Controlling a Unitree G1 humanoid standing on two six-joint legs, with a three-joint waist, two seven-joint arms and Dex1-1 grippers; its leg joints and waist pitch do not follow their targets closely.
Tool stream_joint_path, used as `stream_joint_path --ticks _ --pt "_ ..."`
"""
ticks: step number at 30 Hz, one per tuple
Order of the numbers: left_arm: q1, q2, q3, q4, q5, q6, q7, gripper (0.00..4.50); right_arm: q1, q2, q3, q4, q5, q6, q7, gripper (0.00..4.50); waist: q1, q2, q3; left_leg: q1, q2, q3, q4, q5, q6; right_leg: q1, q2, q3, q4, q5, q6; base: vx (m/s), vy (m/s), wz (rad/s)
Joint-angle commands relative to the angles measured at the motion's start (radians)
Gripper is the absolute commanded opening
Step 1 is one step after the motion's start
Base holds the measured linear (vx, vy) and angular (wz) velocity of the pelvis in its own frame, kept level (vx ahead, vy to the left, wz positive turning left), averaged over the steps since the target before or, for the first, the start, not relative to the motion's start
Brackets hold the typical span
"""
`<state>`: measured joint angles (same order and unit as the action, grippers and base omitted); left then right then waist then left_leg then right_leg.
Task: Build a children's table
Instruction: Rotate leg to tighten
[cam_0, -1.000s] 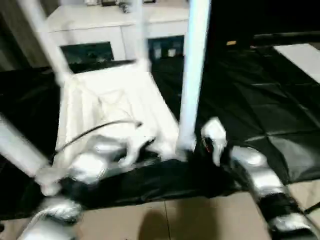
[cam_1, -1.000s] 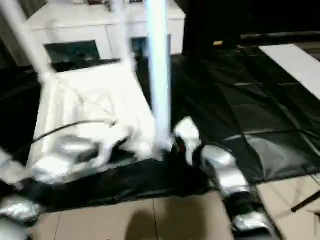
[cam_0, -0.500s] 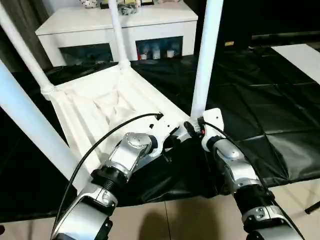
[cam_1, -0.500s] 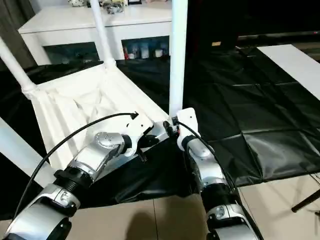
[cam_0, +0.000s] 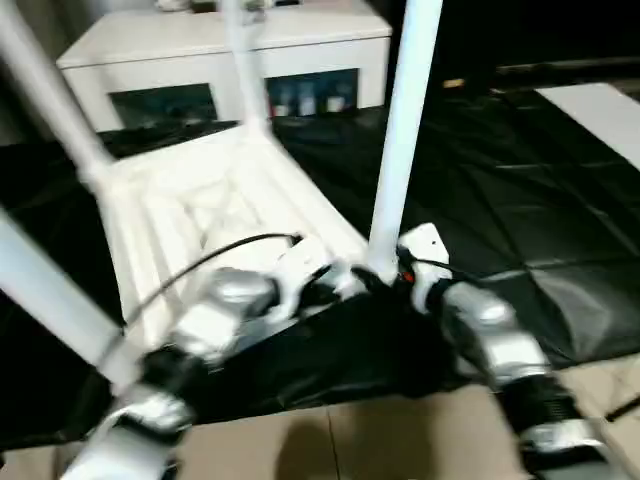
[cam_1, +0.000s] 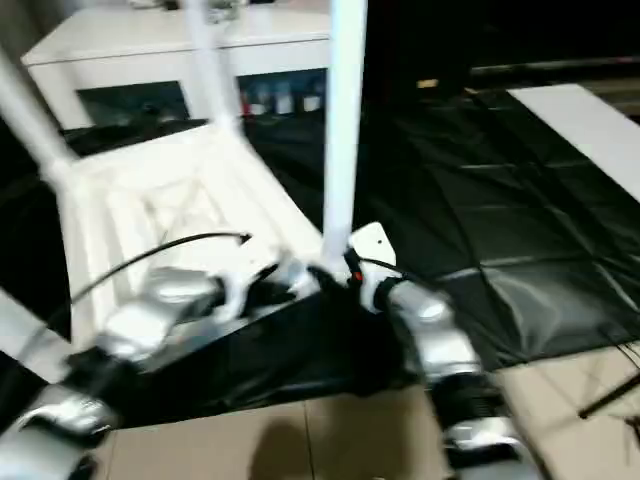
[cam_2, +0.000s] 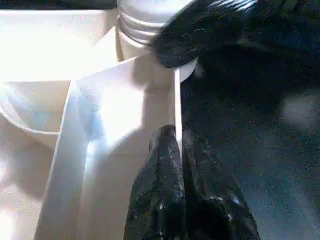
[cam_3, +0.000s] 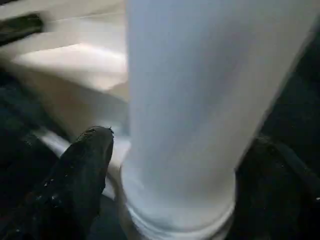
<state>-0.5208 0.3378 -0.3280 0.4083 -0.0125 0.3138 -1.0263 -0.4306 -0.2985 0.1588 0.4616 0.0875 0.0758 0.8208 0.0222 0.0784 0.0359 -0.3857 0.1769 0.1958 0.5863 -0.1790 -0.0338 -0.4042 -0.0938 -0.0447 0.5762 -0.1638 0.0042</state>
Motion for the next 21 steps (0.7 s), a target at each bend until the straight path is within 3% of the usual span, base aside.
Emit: stream_joint_path --ticks 1,5,11,21 --pt "0.030 0.027 -0.031 -0.032 -0.023 0.012 -0.090 0.00 0.011 -0.027 0.026 -0.029 0.011 -0.006 0.082 4.03 0.004 -0.009 -0.061 0.018 0.050 -0.020 -0.073 -0.242 0.087 0.043 -0.043 0.024 -0.051 -0.142 -0.258 0.000 0.000 0.00" --pt "0.060 0.070 -0.009 -0.106 -0.075 0.038 -0.159 0.00 0.012 -0.077 0.042 -0.022 0.013 -0.014 0.167 4.03 0.016 -0.017 -0.058 0.019 0.052 -0.018 -0.074 -0.249 0.078 0.042 -0.045 0.026 -0.049 -0.174 -0.263 0.000 0.000 0.00" --pt "0.073 0.096 0.006 -0.119 -0.084 0.041 -0.164 0.00 0.004 -0.096 0.042 -0.015 0.031 -0.006 0.229 3.88 0.016 -0.024 -0.054 0.022 0.050 -0.019 -0.077 -0.285 0.051 0.038 -0.045 0.029 -0.055 -0.244 -0.243 0.000 0.000 0.00" --pt "0.094 0.109 0.003 -0.138 -0.088 0.054 -0.155 0.00 -0.002 -0.080 0.037 0.004 0.050 -0.007 0.256 3.01 0.018 -0.028 -0.057 0.019 0.048 -0.016 -0.067 -0.206 0.085 0.042 -0.045 0.028 -0.046 -0.173 -0.263 0.000 0.000 0.00"
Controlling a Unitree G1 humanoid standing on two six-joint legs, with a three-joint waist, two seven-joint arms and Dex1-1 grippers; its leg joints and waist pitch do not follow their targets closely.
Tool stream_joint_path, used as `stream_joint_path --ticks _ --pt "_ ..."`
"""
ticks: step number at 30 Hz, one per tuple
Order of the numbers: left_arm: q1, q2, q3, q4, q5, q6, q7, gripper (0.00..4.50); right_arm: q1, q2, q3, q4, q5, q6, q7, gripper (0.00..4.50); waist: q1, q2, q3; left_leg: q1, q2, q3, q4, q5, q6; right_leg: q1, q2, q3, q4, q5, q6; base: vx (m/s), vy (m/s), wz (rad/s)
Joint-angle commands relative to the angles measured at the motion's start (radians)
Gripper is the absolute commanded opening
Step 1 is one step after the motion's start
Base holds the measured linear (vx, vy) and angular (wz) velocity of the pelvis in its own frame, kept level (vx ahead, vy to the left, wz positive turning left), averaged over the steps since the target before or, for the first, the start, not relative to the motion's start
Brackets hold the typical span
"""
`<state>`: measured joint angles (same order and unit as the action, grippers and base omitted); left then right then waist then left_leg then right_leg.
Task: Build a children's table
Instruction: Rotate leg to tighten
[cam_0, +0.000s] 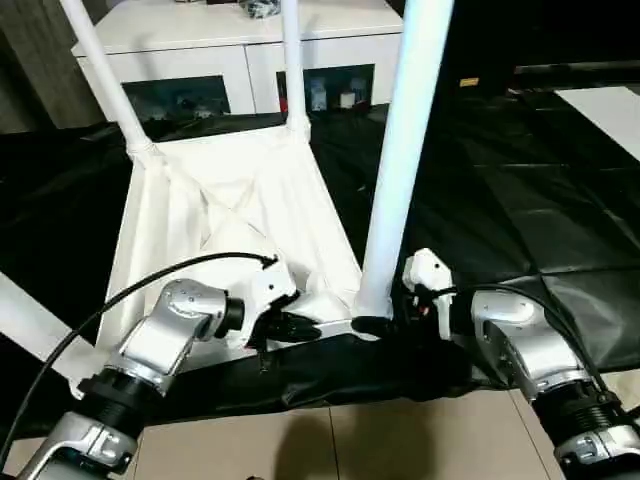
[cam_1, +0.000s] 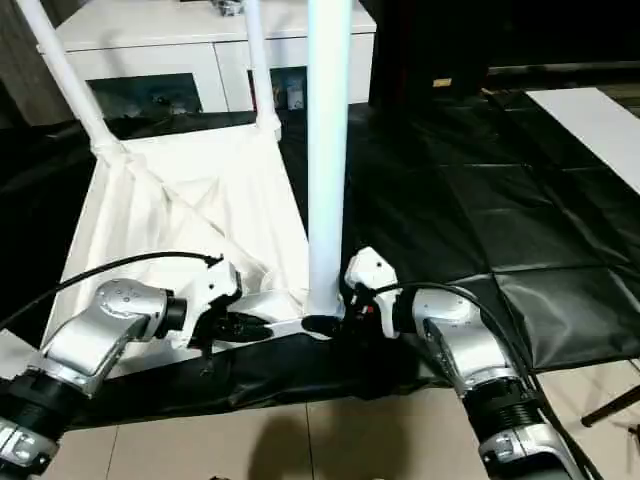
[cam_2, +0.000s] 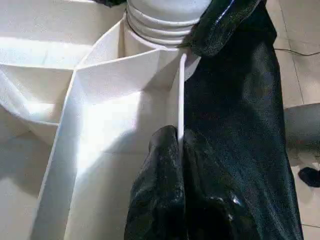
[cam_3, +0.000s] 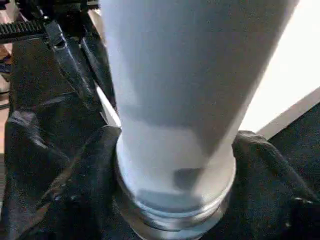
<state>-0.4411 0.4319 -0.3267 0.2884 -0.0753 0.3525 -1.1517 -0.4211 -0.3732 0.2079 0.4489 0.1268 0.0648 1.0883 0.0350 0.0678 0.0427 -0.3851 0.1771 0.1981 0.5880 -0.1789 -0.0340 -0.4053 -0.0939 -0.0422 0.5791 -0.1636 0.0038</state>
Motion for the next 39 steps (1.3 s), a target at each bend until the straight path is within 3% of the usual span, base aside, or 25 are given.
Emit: stream_joint_path --ticks 1,4,8,12,13,15,16,21,23,26,27,31,36,38,39 --pt "0.015 0.015 0.002 -0.018 -0.025 0.016 -0.030 0.00 -0.012 -0.005 -0.012 0.016 0.010 0.004 -0.011 2.92 0.005 -0.018 -0.064 0.019 0.048 -0.018 -0.069 -0.208 0.086 0.043 -0.044 0.025 -0.049 -0.177 -0.262 0.000 0.000 0.00" --pt "0.018 0.010 0.000 -0.017 -0.026 0.018 -0.026 0.00 -0.007 0.003 -0.021 0.015 0.016 0.011 -0.020 2.78 0.005 -0.013 -0.064 0.020 0.048 -0.019 -0.069 -0.211 0.081 0.043 -0.044 0.025 -0.049 -0.186 -0.261 0.000 0.000 0.00" --pt "-0.004 -0.036 -0.006 0.039 0.012 0.011 0.055 0.00 -0.034 0.040 -0.053 0.077 -0.027 0.018 -0.178 2.71 -0.003 -0.014 -0.062 0.018 0.045 -0.020 -0.070 -0.225 0.071 0.043 -0.043 0.025 -0.051 -0.193 -0.262 0.000 0.000 0.00" --pt "-0.058 -0.127 -0.006 0.148 0.067 0.016 0.213 0.00 -0.055 0.112 -0.105 0.129 -0.060 0.061 -0.422 2.70 -0.014 -0.014 -0.058 0.021 0.042 -0.025 -0.076 -0.302 0.019 0.041 -0.044 0.025 -0.063 -0.312 -0.221 0.000 0.000 0.00" --pt "-0.061 -0.132 -0.006 0.153 0.069 0.017 0.221 0.00 -0.056 0.116 -0.108 0.130 -0.061 0.064 -0.434 2.69 -0.017 -0.017 -0.057 0.021 0.041 -0.024 -0.077 -0.309 0.016 0.040 -0.041 0.025 -0.067 -0.321 -0.215 0.000 0.000 0.00" --pt "-0.115 -0.223 0.007 0.241 0.095 0.050 0.363 0.00 -0.059 0.178 -0.142 0.146 -0.085 0.115 -0.625 2.69 -0.022 -0.010 -0.056 0.028 0.039 -0.022 -0.077 -0.336 0.001 0.032 -0.039 0.027 -0.073 -0.339 -0.204 0.000 0.000 0.00" --pt "-0.119 -0.228 0.008 0.246 0.096 0.053 0.372 0.00 -0.059 0.181 -0.144 0.148 -0.087 0.117 -0.635 2.69 -0.022 -0.012 -0.056 0.029 0.039 -0.022 -0.076 -0.344 -0.006 0.032 -0.039 0.026 -0.073 -0.345 -0.203 0.000 0.000 0.00" --pt "-0.195 -0.331 0.024 0.380 0.141 0.043 0.551 0.00 -0.086 0.276 -0.163 0.204 -0.134 0.095 -0.891 2.68 -0.024 -0.010 -0.056 0.033 0.034 -0.028 -0.078 -0.396 -0.007 0.026 -0.041 0.022 -0.088 -0.418 -0.171 0.000 0.000 0.00" --pt "-0.216 -0.349 0.022 0.421 0.157 0.015 0.587 0.00 -0.108 0.314 -0.139 0.232 -0.167 0.099 -0.946 2.68 -0.024 -0.011 -0.055 0.033 0.032 -0.029 -0.080 -0.414 -0.012 0.023 -0.041 0.020 -0.092 -0.446 -0.158 0.000 0.000 0.00" --pt "-0.226 -0.352 0.028 0.436 0.156 -0.002 0.595 0.00 -0.112 0.332 -0.124 0.230 -0.157 0.075 -0.902 2.68 -0.024 -0.008 -0.055 0.030 0.034 -0.032 -0.083 -0.436 -0.005 0.025 -0.043 0.020 -0.094 -0.450 -0.140 0.000 0.000 0.00" --pt "-0.228 -0.351 0.029 0.437 0.155 -0.005 0.594 0.00 -0.112 0.336 -0.123 0.225 -0.150 0.067 -0.887 3.24 -0.024 -0.009 -0.056 0.029 0.034 -0.033 -0.083 -0.436 -0.004 0.026 -0.043 0.019 -0.093 -0.445 -0.141 0.000 0.000 0.00" --pt "-0.214 -0.318 0.020 0.411 0.154 -0.036 0.529 0.00 -0.110 0.330 -0.140 0.201 -0.101 0.017 -0.814 3.55 -0.023 -0.010 -0.060 0.021 0.036 -0.034 -0.084 -0.407 0.006 0.032 -0.047 0.020 -0.086 -0.405 -0.151 0.000 0.000 0.00" --pt "-0.173 -0.251 -0.004 0.337 0.132 -0.070 0.378 0.00 -0.105 0.264 -0.109 0.181 -0.072 -0.001 -0.626 3.81 -0.029 -0.011 -0.062 0.008 0.038 -0.032 -0.081 -0.355 0.036 0.042 -0.049 0.020 -0.076 -0.318 -0.191 0.000 0.000 0.00" --pt "-0.137 -0.198 -0.020 0.276 0.097 -0.103 0.248 0.00 -0.084 0.201 -0.078 0.138 -0.057 -0.012 -0.476 3.81 -0.027 -0.011 -0.063 0.013 0.040 -0.029 -0.079 -0.344 0.042 0.041 -0.048 0.021 -0.074 -0.296 -0.204 0.000 0.000 0.00" --pt "-0.137 -0.198 -0.020 0.275 0.097 -0.103 0.246 0.00 -0.084 0.201 -0.078 0.138 -0.056 -0.012 -0.475 3.81 -0.025 -0.012 -0.065 0.013 0.041 -0.028 -0.077 -0.331 0.052 0.044 -0.049 0.022 -0.070 -0.275 -0.214 0.000 0.000 0.00"
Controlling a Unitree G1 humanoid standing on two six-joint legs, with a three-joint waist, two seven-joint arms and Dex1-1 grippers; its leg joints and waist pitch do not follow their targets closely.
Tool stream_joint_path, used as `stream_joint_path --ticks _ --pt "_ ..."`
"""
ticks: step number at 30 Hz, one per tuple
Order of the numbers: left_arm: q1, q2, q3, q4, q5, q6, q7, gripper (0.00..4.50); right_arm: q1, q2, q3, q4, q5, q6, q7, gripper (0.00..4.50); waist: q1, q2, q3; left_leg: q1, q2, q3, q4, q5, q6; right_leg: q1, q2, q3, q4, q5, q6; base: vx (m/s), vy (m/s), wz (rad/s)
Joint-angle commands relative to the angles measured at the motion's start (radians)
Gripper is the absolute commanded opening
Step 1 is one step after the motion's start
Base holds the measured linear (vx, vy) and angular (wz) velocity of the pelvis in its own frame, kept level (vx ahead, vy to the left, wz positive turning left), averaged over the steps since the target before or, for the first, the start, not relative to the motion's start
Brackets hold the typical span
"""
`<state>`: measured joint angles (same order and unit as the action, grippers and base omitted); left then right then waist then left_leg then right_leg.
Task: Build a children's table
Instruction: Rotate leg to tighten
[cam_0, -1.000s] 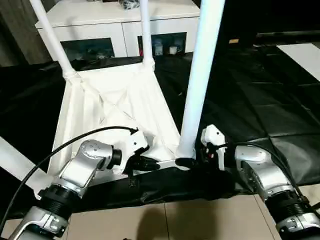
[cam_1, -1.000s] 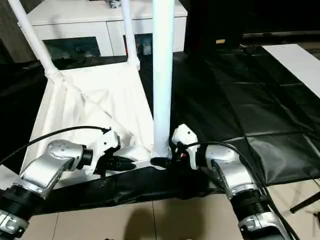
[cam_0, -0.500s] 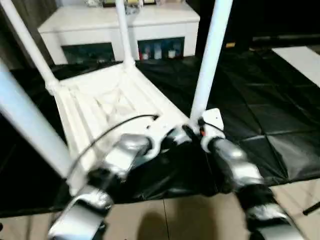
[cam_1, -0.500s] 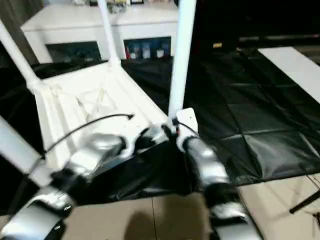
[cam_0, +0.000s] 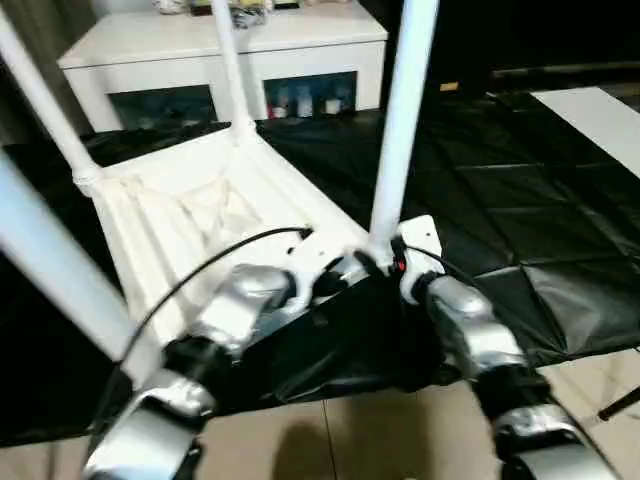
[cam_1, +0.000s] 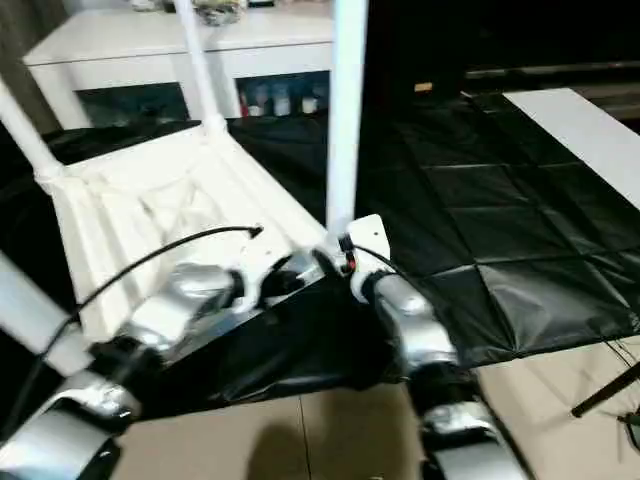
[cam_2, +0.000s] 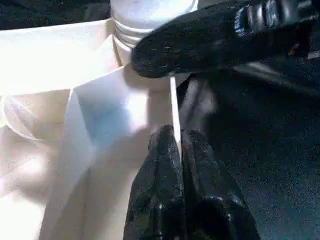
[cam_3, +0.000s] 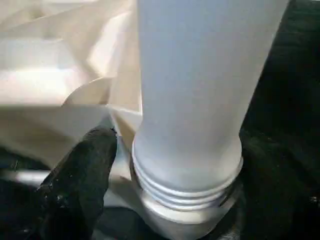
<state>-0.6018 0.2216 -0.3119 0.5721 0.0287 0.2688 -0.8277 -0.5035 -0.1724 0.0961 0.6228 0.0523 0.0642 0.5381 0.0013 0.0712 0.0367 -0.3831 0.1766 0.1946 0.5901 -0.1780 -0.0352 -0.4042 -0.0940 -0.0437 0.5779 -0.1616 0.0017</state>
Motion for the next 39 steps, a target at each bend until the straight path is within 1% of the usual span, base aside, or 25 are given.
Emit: stream_joint_path --ticks 1,2,3,4,5,6,7,8,9,11,12,14,16,19,21,23,24,26,27,29,31,35,36,38,39 --pt "0.039 0.035 -0.041 -0.036 -0.022 -0.028 -0.127 0.00 0.008 -0.023 0.042 -0.054 0.027 -0.013 0.128 3.81 0.008 -0.014 -0.060 0.008 0.042 -0.025 -0.078 -0.315 0.059 0.043 -0.050 0.024 -0.066 -0.257 -0.219 0.000 0.000 0.00" --pt "0.061 0.068 -0.049 -0.076 -0.047 -0.042 -0.200 0.00 0.020 -0.056 0.056 -0.073 0.034 -0.023 0.197 3.81 0.013 -0.010 -0.062 0.015 0.045 -0.023 -0.076 -0.296 0.067 0.042 -0.047 0.023 -0.064 -0.217 -0.232 0.000 0.000 0.00" --pt "0.082 0.103 -0.056 -0.116 -0.070 -0.050 -0.268 0.00 0.029 -0.088 0.068 -0.085 0.036 -0.039 0.263 3.81 0.015 -0.009 -0.064 0.014 0.047 -0.021 -0.073 -0.266 0.082 0.043 -0.046 0.024 -0.056 -0.162 -0.250 0.053 -0.012 0.04" --pt "0.086 0.111 -0.057 -0.124 -0.074 -0.049 -0.280 0.00 0.030 -0.094 0.070 -0.086 0.036 -0.045 0.277 3.81 0.018 0.000 -0.065 0.014 0.048 -0.021 -0.073 -0.246 0.085 0.045 -0.045 0.023 -0.051 -0.133 -0.258 0.053 -0.012 0.04" --pt "0.098 0.139 -0.058 -0.155 -0.089 -0.030 -0.317 0.00 0.037 -0.122 0.076 -0.093 0.041 -0.045 0.332 3.81 0.022 -0.002 -0.069 0.020 0.049 -0.016 -0.067 -0.212 0.099 0.042 -0.039 0.020 -0.044 -0.066 -0.280 0.000 0.000 0.00" --pt "0.104 0.157 -0.056 -0.175 -0.097 -0.016 -0.338 0.00 0.039 -0.139 0.079 -0.094 0.046 -0.044 0.369 3.81 0.031 0.001 -0.069 0.017 0.050 -0.015 -0.065 -0.184 0.111 0.046 -0.038 0.018 -0.036 -0.027 -0.293 0.000 0.000 0.00" --pt "0.111 0.177 -0.051 -0.190 -0.104 -0.005 -0.359 0.00 0.041 -0.161 0.081 -0.095 0.052 -0.043 0.411 3.81 0.037 0.001 -0.068 0.019 0.051 -0.013 -0.065 -0.180 0.115 0.043 -0.039 0.018 -0.038 -0.027 -0.294 0.000 0.000 0.00" --pt "0.116 0.194 -0.047 -0.204 -0.110 0.005 -0.378 0.00 0.042 -0.179 0.083 -0.095 0.058 -0.040 0.444 3.81 0.041 0.000 -0.066 0.019 0.052 -0.014 -0.067 -0.188 0.112 0.045 -0.040 0.018 -0.037 -0.046 -0.295 0.000 0.000 0.00" --pt "0.120 0.207 -0.043 -0.211 -0.114 0.014 -0.392 0.00 0.041 -0.193 0.087 -0.093 0.060 -0.042 0.469 3.81 0.043 0.001 -0.063 0.019 0.052 -0.013 -0.069 -0.202 0.104 0.044 -0.040 0.019 -0.039 -0.075 -0.291 0.000 0.000 0.00" --pt "0.126 0.221 -0.037 -0.220 -0.120 0.018 -0.405 0.00 0.043 -0.211 0.093 -0.096 0.064 -0.043 0.503 3.81 0.043 0.000 -0.061 0.020 0.053 -0.014 -0.073 -0.239 0.084 0.042 -0.040 0.021 -0.043 -0.118 -0.287 0.000 0.000 0.00" --pt "0.129 0.230 -0.029 -0.222 -0.123 0.017 -0.406 0.00 0.046 -0.224 0.101 -0.101 0.069 -0.041 0.537 3.81 0.042 -0.004 -0.059 0.021 0.052 -0.014 -0.075 -0.262 0.073 0.043 -0.040 0.021 -0.046 -0.146 -0.281 0.000 0.000 0.00" --pt "0.129 0.234 -0.021 -0.218 -0.126 0.014 -0.400 0.00 0.049 -0.233 0.107 -0.104 0.073 -0.043 0.567 3.81 0.043 -0.005 -0.057 0.023 0.051 -0.013 -0.076 -0.290 0.059 0.040 -0.042 0.024 -0.050 -0.190 -0.271 0.000 0.000 0.00" --pt "0.126 0.235 -0.015 -0.215 -0.127 0.017 -0.398 0.00 0.044 -0.234 0.110 -0.096 0.074 -0.049 0.584 3.81 0.042 -0.005 -0.056 0.021 0.050 -0.015 -0.077 -0.299 0.049 0.041 -0.043 0.025 -0.052 -0.217 -0.261 0.000 0.000 0.00" --pt "0.121 0.233 -0.012 -0.210 -0.127 0.020 -0.392 0.00 0.033 -0.226 0.107 -0.081 0.078 -0.050 0.585 3.81 0.040 -0.006 -0.059 0.020 0.049 -0.016 -0.076 -0.281 0.047 0.041 -0.043 0.025 -0.051 -0.202 -0.258 0.000 0.000 0.00" --pt "0.121 0.232 -0.013 -0.212 -0.128 0.022 -0.391 0.00 0.032 -0.220 0.103 -0.080 0.083 -0.046 0.586 3.55 0.039 -0.006 -0.061 0.020 0.048 -0.015 -0.073 -0.259 0.056 0.042 -0.042 0.025 -0.048 -0.171 -0.265 0.000 0.000 0.00" --pt "0.120 0.229 -0.014 -0.212 -0.129 0.024 -0.391 0.00 0.031 -0.215 0.098 -0.084 0.092 -0.040 0.584 3.55 0.040 -0.004 -0.062 0.020 0.048 -0.014 -0.071 -0.250 0.064 0.042 -0.041 0.024 -0.047 -0.156 -0.270 0.000 0.000 0.00" --pt "0.121 0.229 -0.016 -0.213 -0.130 0.025 -0.392 0.00 0.032 -0.212 0.096 -0.086 0.096 -0.037 0.584 3.42 0.040 -0.003 -0.062 0.019 0.048 -0.015 -0.071 -0.245 0.067 0.043 -0.042 0.023 -0.046 -0.151 -0.272 0.000 0.000 0.00" --pt "0.122 0.229 -0.019 -0.214 -0.132 0.027 -0.395 0.00 0.033 -0.210 0.093 -0.089 0.101 -0.031 0.588 3.19 0.039 -0.002 -0.062 0.019 0.048 -0.015 -0.071 -0.247 0.066 0.043 -0.041 0.023 -0.046 -0.155 -0.273 0.000 0.000 0.00" --pt "0.125 0.228 -0.022 -0.215 -0.133 0.028 -0.396 0.00 0.038 -0.207 0.090 -0.095 0.106 -0.028 0.591 3.11 0.038 -0.003 -0.061 0.019 0.048 -0.015 -0.072 -0.250 0.066 0.043 -0.041 0.023 -0.047 -0.158 -0.272 0.000 0.000 0.00" --pt "0.127 0.228 -0.026 -0.216 -0.131 0.028 -0.398 0.00 0.042 -0.205 0.089 -0.101 0.111 -0.025 0.593 3.06 0.038 -0.003 -0.062 0.019 0.048 -0.015 -0.071 -0.253 0.066 0.043 -0.041 0.023 -0.047 -0.162 -0.272 0.000 0.000 0.00" --pt "0.129 0.227 -0.026 -0.216 -0.131 0.028 -0.398 0.00 0.045 -0.204 0.089 -0.104 0.111 -0.023 0.592 2.79 0.037 -0.003 -0.062 0.019 0.048 -0.015 -0.072 -0.253 0.064 0.043 -0.040 0.022 -0.047 -0.161 -0.272 0.000 0.000 0.00" --pt "0.136 0.224 -0.031 -0.222 -0.130 0.032 -0.399 0.00 0.061 -0.198 0.090 -0.115 0.110 -0.023 0.580 2.75 0.038 -0.005 -0.062 0.019 0.048 -0.015 -0.070 -0.245 0.065 0.044 -0.041 0.023 -0.047 -0.159 -0.270 0.000 0.000 0.00" --pt "0.137 0.220 -0.031 -0.220 -0.127 0.034 -0.390 0.00 0.061 -0.190 0.084 -0.107 0.108 -0.021 0.557 2.74 0.037 -0.004 -0.063 0.019 0.048 -0.015 -0.070 -0.242 0.067 0.043 -0.041 0.023 -0.046 -0.155 -0.271 0.000 0.000 0.00" --pt "0.124 0.190 -0.030 -0.187 -0.096 0.034 -0.316 0.00 0.043 -0.158 0.067 -0.050 0.066 -0.026 0.418 2.74 0.034 -0.006 -0.062 0.019 0.047 -0.015 -0.070 -0.240 0.065 0.041 -0.041 0.024 -0.047 -0.157 -0.271 0.000 0.000 0.00" --pt "0.113 0.167 -0.028 -0.159 -0.077 0.032 -0.265 0.00 0.036 -0.141 0.061 -0.024 0.047 -0.022 0.351 2.74 0.030 -0.004 -0.056 0.020 0.046 -0.016 -0.075 -0.267 0.051 0.037 -0.041 0.024 -0.053 -0.202 -0.264 0.000 0.000 0.00"
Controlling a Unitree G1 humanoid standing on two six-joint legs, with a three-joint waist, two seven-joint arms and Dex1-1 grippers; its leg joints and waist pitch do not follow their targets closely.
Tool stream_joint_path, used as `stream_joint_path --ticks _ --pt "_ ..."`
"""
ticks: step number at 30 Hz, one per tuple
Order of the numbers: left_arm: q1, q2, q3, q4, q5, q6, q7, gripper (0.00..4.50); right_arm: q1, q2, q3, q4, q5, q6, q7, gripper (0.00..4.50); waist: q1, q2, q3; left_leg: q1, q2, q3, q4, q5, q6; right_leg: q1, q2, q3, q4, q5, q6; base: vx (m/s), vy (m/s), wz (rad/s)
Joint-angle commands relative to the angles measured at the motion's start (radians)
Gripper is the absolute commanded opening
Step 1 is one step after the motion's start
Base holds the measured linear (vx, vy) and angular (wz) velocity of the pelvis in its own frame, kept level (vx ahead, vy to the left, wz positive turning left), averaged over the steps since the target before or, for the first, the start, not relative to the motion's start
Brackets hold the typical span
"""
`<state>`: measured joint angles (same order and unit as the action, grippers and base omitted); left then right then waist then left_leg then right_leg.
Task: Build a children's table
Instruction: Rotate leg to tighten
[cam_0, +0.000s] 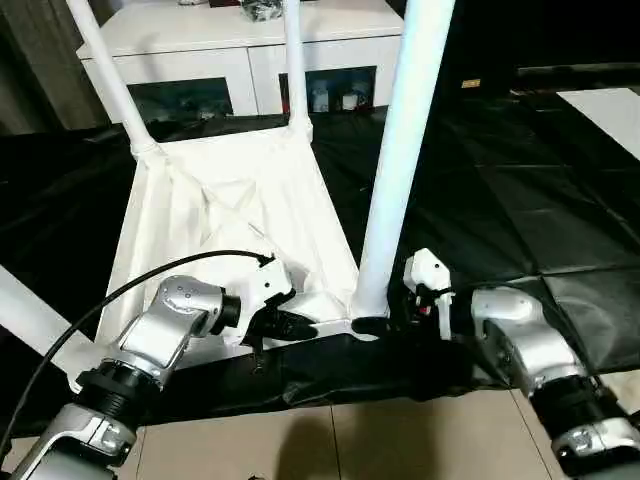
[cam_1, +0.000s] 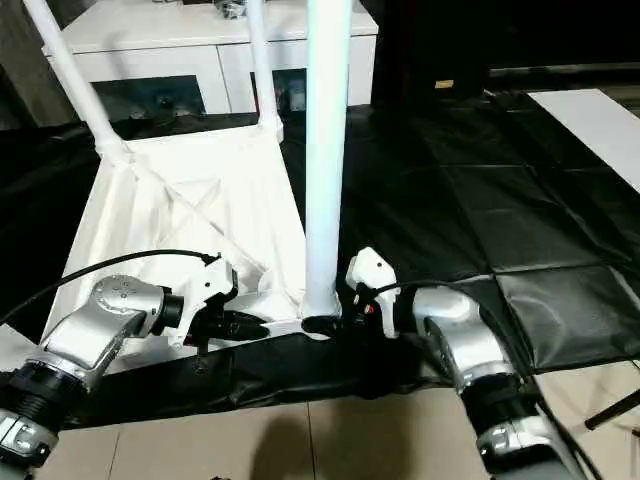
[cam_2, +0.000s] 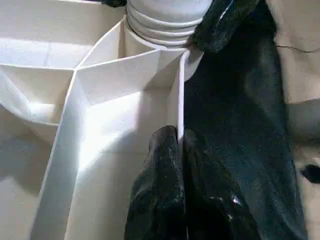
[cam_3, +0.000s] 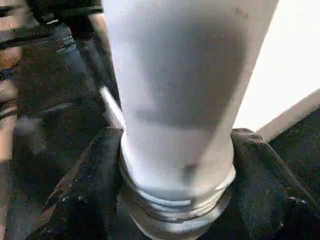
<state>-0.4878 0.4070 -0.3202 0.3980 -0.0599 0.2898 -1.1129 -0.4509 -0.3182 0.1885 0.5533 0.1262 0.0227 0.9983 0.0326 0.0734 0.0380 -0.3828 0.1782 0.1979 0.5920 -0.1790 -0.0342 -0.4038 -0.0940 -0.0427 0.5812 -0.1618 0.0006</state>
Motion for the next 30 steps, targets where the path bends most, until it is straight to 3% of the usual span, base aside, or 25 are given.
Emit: stream_joint_path --ticks 1,2,6,12,16,18,20,22,23,25,27,28,30 --pt "-0.009 -0.033 -0.018 0.034 0.024 0.009 0.053 0.00 -0.021 0.016 -0.036 0.061 -0.038 0.023 -0.151 2.74 -0.003 -0.006 -0.056 0.021 0.042 -0.021 -0.078 -0.290 0.038 0.038 -0.042 0.022 -0.058 -0.237 -0.256 0.000 0.000 0.00" --pt "-0.020 -0.057 -0.014 0.055 0.035 0.018 0.099 0.00 -0.025 0.037 -0.047 0.073 -0.045 0.032 -0.214 2.74 -0.008 -0.008 -0.057 0.022 0.042 -0.024 -0.081 -0.325 0.018 0.041 -0.043 0.022 -0.062 -0.290 -0.237 0.000 0.000 0.00" --pt "-0.080 -0.191 0.015 0.161 0.070 0.054 0.331 0.00 -0.039 0.143 -0.113 0.099 -0.062 0.112 -0.518 2.72 -0.019 -0.011 -0.054 0.029 0.039 -0.028 -0.085 -0.377 -0.016 0.033 -0.041 0.024 -0.074 -0.361 -0.199 0.000 0.000 0.00" --pt "-0.143 -0.296 0.000 0.274 0.132 0.050 0.506 0.00 -0.067 0.239 -0.125 0.142 -0.128 0.098 -0.786 2.72 -0.029 -0.010 -0.054 0.027 0.033 -0.029 -0.083 -0.407 -0.006 0.026 -0.043 0.022 -0.089 -0.408 -0.168 0.000 0.000 0.00" --pt "-0.158 -0.308 -0.008 0.313 0.161 0.014 0.535 0.00 -0.065 0.266 -0.099 0.135 -0.145 0.065 -0.772 2.72 -0.030 -0.003 -0.052 0.029 0.034 -0.031 -0.086 -0.442 -0.002 0.023 -0.041 0.020 -0.093 -0.426 -0.155 0.000 0.000 0.00" --pt "-0.166 -0.310 -0.008 0.329 0.160 -0.002 0.532 0.00 -0.059 0.285 -0.125 0.112 -0.090 0.040 -0.725 2.72 -0.030 -0.006 -0.053 0.029 0.034 -0.032 -0.087 -0.458 -0.003 0.023 -0.041 0.019 -0.095 -0.434 -0.150 0.000 0.000 0.00" --pt "-0.165 -0.307 -0.008 0.327 0.158 -0.003 0.525 0.00 -0.057 0.289 -0.139 0.101 -0.064 0.040 -0.704 3.42 -0.028 -0.004 -0.054 0.031 0.035 -0.032 -0.087 -0.464 0.000 0.021 -0.042 0.020 -0.095 -0.434 -0.152 0.000 0.000 0.00" --pt "-0.161 -0.299 -0.008 0.321 0.154 -0.014 0.495 0.00 -0.052 0.281 -0.141 0.075 -0.045 0.036 -0.670 3.44 -0.026 -0.005 -0.054 0.027 0.036 -0.032 -0.088 -0.448 0.004 0.023 -0.042 0.021 -0.093 -0.412 -0.157 0.000 0.000 0.00" --pt "-0.159 -0.297 -0.007 0.319 0.154 -0.017 0.489 0.00 -0.051 0.277 -0.137 0.070 -0.044 0.033 -0.659 3.53 -0.027 -0.004 -0.054 0.019 0.037 -0.034 -0.091 -0.435 0.008 0.029 -0.043 0.020 -0.088 -0.388 -0.162 0.000 0.000 0.00" --pt "-0.136 -0.266 -0.013 0.287 0.149 -0.016 0.433 0.00 -0.049 0.241 -0.115 0.054 -0.038 0.039 -0.567 3.82 -0.027 -0.005 -0.057 0.018 0.038 -0.034 -0.091 -0.429 0.010 0.032 -0.044 0.020 -0.085 -0.373 -0.166 0.000 0.000 0.00" --pt "-0.117 -0.238 -0.015 0.270 0.148 -0.040 0.393 0.00 -0.036 0.198 -0.077 0.037 -0.054 0.035 -0.487 3.82 -0.026 -0.006 -0.056 0.015 0.038 -0.032 -0.089 -0.416 0.019 0.033 -0.045 0.020 -0.083 -0.350 -0.176 0.000 0.000 0.00" --pt "-0.100 -0.218 -0.015 0.250 0.137 -0.056 0.355 0.00 -0.021 0.166 -0.057 0.018 -0.056 0.028 -0.420 3.82 -0.026 -0.011 -0.057 0.008 0.038 -0.031 -0.088 -0.385 0.032 0.040 -0.047 0.021 -0.080 -0.325 -0.182 0.000 0.000 0.00" --pt "-0.082 -0.196 -0.014 0.227 0.122 -0.072 0.311 0.00 -0.006 0.135 -0.041 -0.002 -0.053 0.020 -0.353 3.82 -0.023 -0.010 -0.059 0.010 0.040 -0.029 -0.085 -0.354 0.047 0.040 -0.048 0.022 -0.077 -0.292 -0.195 0.000 0.000 0.00"
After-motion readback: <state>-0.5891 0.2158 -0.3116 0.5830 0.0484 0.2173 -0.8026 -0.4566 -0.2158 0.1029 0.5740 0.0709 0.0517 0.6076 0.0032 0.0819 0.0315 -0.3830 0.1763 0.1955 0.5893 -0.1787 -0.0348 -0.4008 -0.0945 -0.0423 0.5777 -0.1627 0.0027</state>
